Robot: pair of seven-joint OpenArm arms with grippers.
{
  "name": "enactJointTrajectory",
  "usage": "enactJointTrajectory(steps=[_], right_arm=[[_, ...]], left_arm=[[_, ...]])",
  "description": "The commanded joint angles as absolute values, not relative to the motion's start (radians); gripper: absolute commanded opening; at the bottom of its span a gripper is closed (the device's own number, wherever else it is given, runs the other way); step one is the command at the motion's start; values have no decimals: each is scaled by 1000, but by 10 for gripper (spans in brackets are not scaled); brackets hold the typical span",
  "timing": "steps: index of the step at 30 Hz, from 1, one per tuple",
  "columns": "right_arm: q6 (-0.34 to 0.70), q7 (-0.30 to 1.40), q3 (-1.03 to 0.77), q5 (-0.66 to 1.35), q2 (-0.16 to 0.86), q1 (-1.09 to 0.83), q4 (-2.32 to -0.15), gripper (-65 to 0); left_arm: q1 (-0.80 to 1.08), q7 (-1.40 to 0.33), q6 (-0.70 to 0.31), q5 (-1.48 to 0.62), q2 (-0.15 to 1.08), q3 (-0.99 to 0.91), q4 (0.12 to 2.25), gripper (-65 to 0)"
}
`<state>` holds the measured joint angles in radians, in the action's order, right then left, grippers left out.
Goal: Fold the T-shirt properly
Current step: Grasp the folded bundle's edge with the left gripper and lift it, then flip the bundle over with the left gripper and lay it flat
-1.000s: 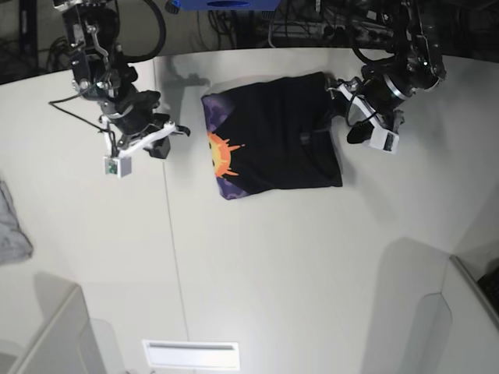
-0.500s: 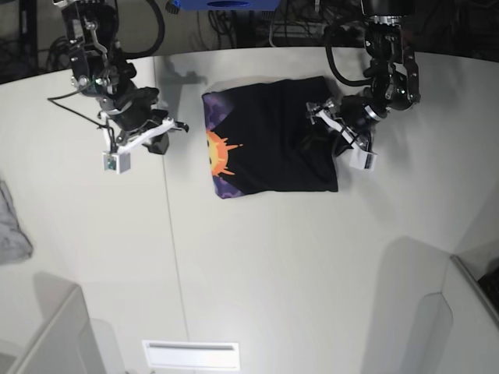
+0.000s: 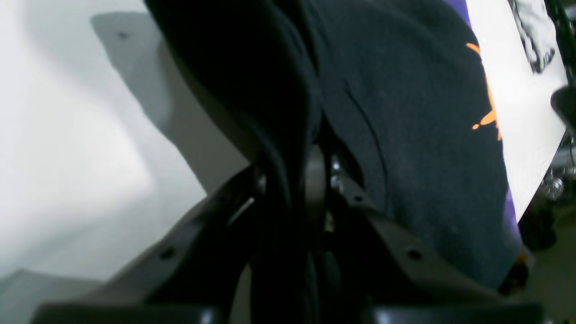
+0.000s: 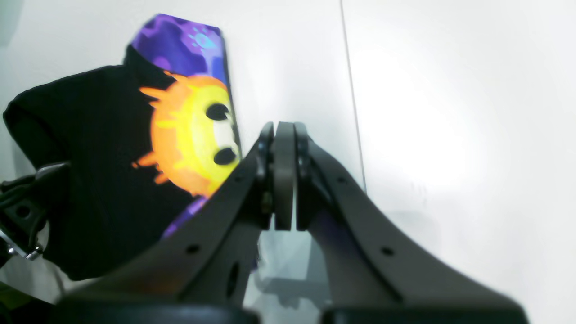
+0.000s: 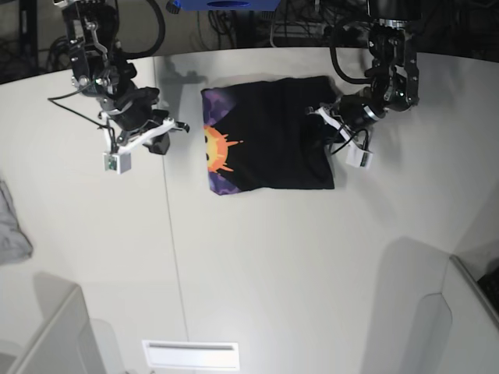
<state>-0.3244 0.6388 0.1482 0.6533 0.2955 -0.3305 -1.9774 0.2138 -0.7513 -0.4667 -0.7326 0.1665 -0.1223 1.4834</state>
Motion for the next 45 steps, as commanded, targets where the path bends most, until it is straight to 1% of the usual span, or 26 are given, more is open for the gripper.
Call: enactJointTrajectory(steps=[1, 6, 11, 16, 19, 22, 29, 34, 37, 41, 45], right_arm=[[-315, 621, 140, 654, 302, -326, -1998, -650], [-315, 621, 140, 656, 302, -326, -1998, -650], [-315, 621, 134, 656, 300, -328, -1997, -650], [-315, 621, 24, 657, 271, -366, -1997, -650], [-315, 621, -56, 657, 251, -403, -1997, -650], [-315, 621, -116, 657, 245, -424, -1997, -650], [-315, 621, -203, 659, 243, -476, -1997, -650], [-315, 621, -245, 659, 242, -501, -1997, -650], [-315, 621, -278, 656, 213, -507, -1997, -650], [-315, 621, -332, 656, 173, -522, -1995, -650], [-315, 621, -338, 656, 153, -542, -1995, -650]], left_arm=[[222, -802, -449, -696, 166, -111, 1484, -650], [222, -803, -360, -696, 189, -96, 1494, -650], [179, -803, -357, -697, 280, 42, 1506, -650], [110, -803, -357, -697, 377, 168, 1504, -650], [77, -803, -357, -697, 409, 219, 1508, -650], [41, -805, -357, -697, 418, 274, 1500, -650], [-85, -805, -357, -697, 483, 455, 1498, -650], [-202, -805, -357, -696, 499, 585, 1498, -650], [-295, -805, -357, -696, 513, 699, 1497, -650], [-403, -805, -363, -619, 509, 823, 1497, -650], [-446, -803, -366, -516, 503, 888, 1497, -650]])
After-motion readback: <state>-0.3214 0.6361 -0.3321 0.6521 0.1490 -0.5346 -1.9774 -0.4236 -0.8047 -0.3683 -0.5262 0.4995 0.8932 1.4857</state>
